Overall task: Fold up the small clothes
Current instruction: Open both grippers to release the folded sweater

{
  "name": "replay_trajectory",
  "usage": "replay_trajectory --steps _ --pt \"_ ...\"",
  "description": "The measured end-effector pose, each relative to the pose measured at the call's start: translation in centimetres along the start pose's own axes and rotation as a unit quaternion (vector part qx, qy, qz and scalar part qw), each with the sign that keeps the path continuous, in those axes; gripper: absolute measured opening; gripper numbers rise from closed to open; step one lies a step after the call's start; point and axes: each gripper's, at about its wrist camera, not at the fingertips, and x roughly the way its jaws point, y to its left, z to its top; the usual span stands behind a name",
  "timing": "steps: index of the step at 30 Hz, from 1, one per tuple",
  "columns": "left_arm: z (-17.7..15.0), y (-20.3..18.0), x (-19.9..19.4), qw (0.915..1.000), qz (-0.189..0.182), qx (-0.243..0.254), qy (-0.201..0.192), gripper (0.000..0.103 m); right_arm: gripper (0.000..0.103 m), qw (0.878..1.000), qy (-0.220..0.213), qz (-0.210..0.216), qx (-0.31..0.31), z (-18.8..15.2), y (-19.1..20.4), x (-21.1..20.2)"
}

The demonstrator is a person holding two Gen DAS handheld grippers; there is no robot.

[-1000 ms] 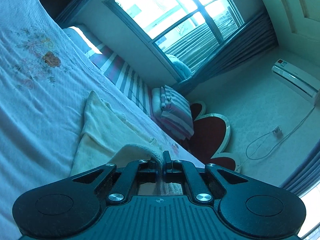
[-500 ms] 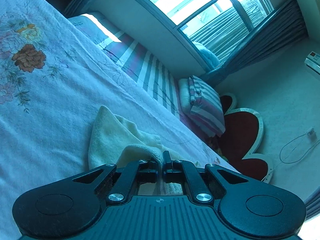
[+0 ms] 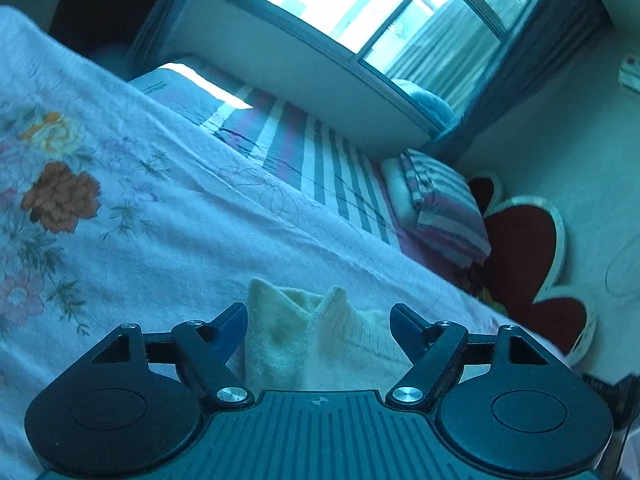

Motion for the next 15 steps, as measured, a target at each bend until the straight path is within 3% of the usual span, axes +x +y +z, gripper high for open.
replay_trajectory --steps 2,6,11,15 --pt "0.2 -0.9 0.6 0.9989 0.002 0.042 0.018 0.066 0.028 1.0 0.01 -0.008 -0.021 0.0 0.4 0.7" --pt "0.7 -2.0 2.3 0.9931 0.021 0.108 0.041 0.065 0.031 0.998 0.03 -0.021 -0.053 -0.1 0.8 2.6" --pt "1.5 -2.4 3.5 0.99 0.023 0.13 0.05 0.065 0.032 0.996 0.048 -0.03 -0.07 0.1 0.4 4.3" --pt "2.0 -2.2 4.2 0.9897 0.013 0.131 0.057 0.065 0.026 0.994 0.061 -0.024 -0.093 0.3 0.7 5.0"
